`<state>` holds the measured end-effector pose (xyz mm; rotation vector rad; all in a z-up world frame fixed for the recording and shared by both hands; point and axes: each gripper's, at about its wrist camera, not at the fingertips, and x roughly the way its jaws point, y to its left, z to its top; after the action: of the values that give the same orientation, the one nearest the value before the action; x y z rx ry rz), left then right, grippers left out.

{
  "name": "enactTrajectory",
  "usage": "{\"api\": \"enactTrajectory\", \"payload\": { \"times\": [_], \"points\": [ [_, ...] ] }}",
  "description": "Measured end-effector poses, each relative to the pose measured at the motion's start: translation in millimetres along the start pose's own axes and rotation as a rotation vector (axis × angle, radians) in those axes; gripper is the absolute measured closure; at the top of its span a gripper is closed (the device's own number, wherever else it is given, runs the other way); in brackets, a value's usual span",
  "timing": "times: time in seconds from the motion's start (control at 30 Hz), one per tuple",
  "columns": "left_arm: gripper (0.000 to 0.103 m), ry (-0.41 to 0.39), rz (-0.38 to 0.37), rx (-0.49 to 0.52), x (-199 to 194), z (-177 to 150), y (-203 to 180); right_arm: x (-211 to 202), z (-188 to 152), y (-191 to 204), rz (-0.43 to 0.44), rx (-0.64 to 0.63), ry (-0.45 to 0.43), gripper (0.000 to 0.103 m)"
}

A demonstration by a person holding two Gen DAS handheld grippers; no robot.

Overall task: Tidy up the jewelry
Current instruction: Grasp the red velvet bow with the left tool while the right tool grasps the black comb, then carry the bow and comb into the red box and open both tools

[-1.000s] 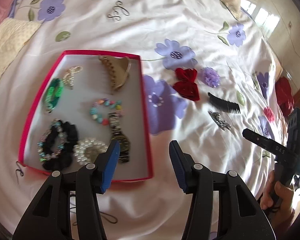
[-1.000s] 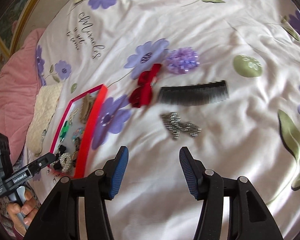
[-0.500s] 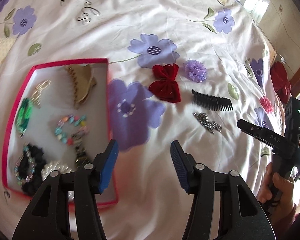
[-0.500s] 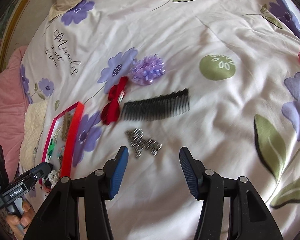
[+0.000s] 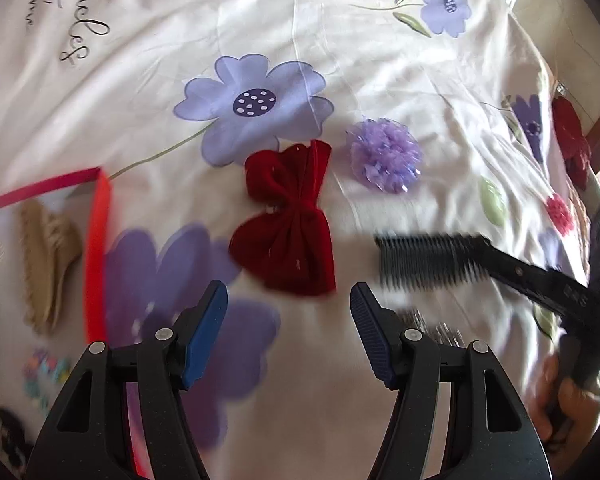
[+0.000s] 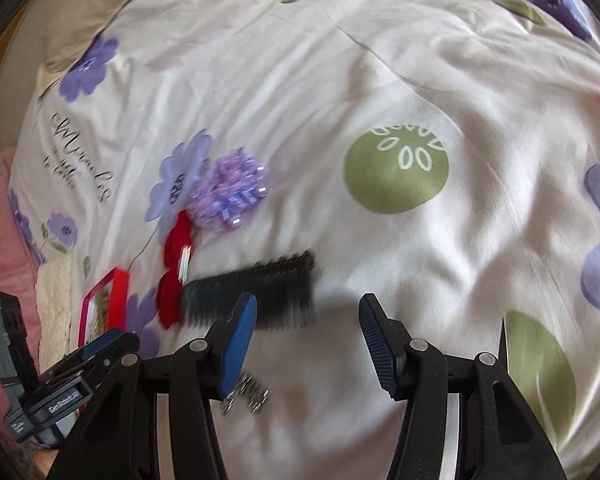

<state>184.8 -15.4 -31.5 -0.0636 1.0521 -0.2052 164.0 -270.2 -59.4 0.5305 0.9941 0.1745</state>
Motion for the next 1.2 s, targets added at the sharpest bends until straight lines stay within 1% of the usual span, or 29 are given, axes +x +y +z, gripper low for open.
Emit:
{"api": "enactTrajectory", "payload": {
  "times": [0.1, 0.13, 0.17, 0.2, 0.23, 0.27, 0.3, 0.37, 0.43, 0.47, 0.5, 0.7, 0.9, 0.97, 1.2],
  "points": [
    [0.040, 0.022, 0.011, 0.004, 22, 12, -1, 5, 5, -4, 0.016, 0.014, -0.004, 0.048],
    [0.040, 0.032, 0.024, 0.008, 29, 15, 0, 6, 6, -2, 0.018, 0.008, -0.004, 0.050],
    [0.048, 0.043, 0.031, 0.009, 35, 16, 0, 7, 7, -1, 0.023, 0.003, -0.003, 0.056],
    [0.053, 0.055, 0.018, 0.008, 41, 17, 2, 8, 8, 0, 0.027, -0.002, 0.000, 0.063],
    [0.060, 0.058, 0.000, 0.007, 42, 16, 2, 9, 8, 1, 0.028, -0.007, 0.006, 0.081],
    [0.072, 0.056, -0.019, 0.010, 42, 16, 2, 11, 7, 2, 0.031, -0.009, 0.016, 0.092],
    [0.073, 0.053, -0.024, 0.018, 41, 15, 1, 12, 6, 1, 0.040, -0.008, 0.026, 0.092],
    [0.080, 0.037, -0.012, 0.042, 35, 13, -2, 10, 4, 3, 0.043, -0.016, 0.021, 0.095],
    [0.085, 0.028, -0.011, 0.045, 28, 10, -3, 7, 4, 6, 0.054, -0.020, 0.015, 0.098],
    [0.092, 0.024, -0.015, 0.043, 25, 8, -2, 4, 4, 8, 0.068, -0.019, 0.011, 0.099],
    [0.095, 0.018, -0.025, 0.039, 19, 6, -1, 1, 4, 10, 0.077, -0.021, 0.007, 0.100],
    [0.095, -0.044, -0.039, 0.024, -25, -10, 5, -23, -2, 22, 0.119, -0.032, -0.031, 0.101],
    [0.096, -0.073, -0.040, -0.007, -62, -37, 16, -43, -16, 34, 0.169, -0.032, -0.047, 0.101],
    [0.096, -0.086, -0.044, -0.025, -75, -45, 20, -46, -21, 41, 0.185, -0.039, -0.044, 0.101],
    [0.096, -0.149, -0.021, -0.065, -122, -75, 37, -53, -42, 72, 0.230, -0.091, -0.025, 0.101]
  ]
}}
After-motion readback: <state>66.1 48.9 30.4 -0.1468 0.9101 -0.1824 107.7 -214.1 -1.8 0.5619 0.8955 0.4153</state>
